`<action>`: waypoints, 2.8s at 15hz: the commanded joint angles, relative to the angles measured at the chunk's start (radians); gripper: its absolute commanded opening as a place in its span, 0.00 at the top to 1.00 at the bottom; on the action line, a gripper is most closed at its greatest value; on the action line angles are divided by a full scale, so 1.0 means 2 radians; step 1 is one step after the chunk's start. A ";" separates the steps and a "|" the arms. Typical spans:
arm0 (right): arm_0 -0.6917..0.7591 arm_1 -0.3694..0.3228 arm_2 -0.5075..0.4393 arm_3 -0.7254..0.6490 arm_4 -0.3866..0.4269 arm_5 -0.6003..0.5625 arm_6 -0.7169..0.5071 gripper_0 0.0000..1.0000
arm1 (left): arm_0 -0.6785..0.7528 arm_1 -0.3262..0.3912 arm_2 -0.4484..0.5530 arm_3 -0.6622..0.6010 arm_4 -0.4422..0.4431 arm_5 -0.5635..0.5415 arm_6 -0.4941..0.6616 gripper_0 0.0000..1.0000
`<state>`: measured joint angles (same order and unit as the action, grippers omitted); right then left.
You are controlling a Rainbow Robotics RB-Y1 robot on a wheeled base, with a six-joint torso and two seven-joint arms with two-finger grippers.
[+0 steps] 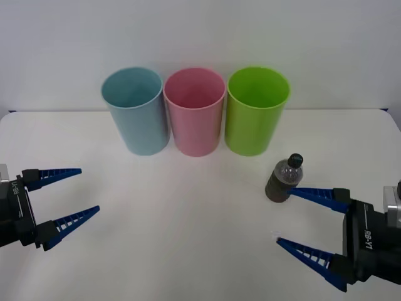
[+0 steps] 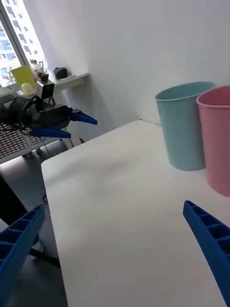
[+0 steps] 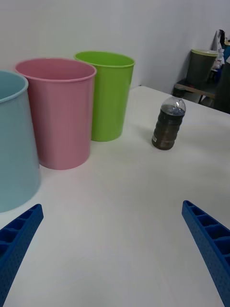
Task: Grasp the object on the table and drop it into the matching bin: aluminum can to the light blue bin, PET bottle to the pink bin.
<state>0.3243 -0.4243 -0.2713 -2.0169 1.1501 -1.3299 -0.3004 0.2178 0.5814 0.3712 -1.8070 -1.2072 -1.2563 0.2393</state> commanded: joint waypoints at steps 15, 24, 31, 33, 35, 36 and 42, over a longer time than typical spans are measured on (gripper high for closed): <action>-0.005 -0.016 -0.079 0.172 0.012 -0.025 0.126 0.00 | 0.000 0.000 0.000 0.000 0.000 0.000 0.000 0.00; -0.036 0.001 -0.043 0.248 0.031 0.064 0.163 0.00 | 0.000 0.000 0.000 0.000 0.000 0.000 0.000 0.00; -0.070 0.040 -0.013 0.301 0.031 0.129 0.226 0.00 | 0.000 0.000 0.000 0.000 0.000 0.000 0.000 0.00; -0.088 0.052 -0.014 0.321 0.030 0.147 0.258 0.00 | 0.000 0.000 0.000 0.000 0.000 0.000 0.000 0.00; -0.094 0.060 -0.009 0.327 0.030 0.153 0.260 0.00 | 0.000 0.000 0.000 0.000 0.000 0.000 0.000 0.00; -0.095 0.060 -0.001 0.327 0.030 0.163 0.260 0.00 | 0.000 0.000 0.000 0.000 0.000 0.000 0.000 0.00; -0.120 0.060 0.051 0.328 0.027 0.234 0.255 0.00 | 0.000 0.000 0.000 0.000 0.000 0.000 0.000 0.00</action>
<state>0.0929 -0.3037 -0.1848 -1.3617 1.2055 -0.8852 0.2102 0.2178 0.5814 0.3712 -1.8070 -1.2072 -1.2563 0.2393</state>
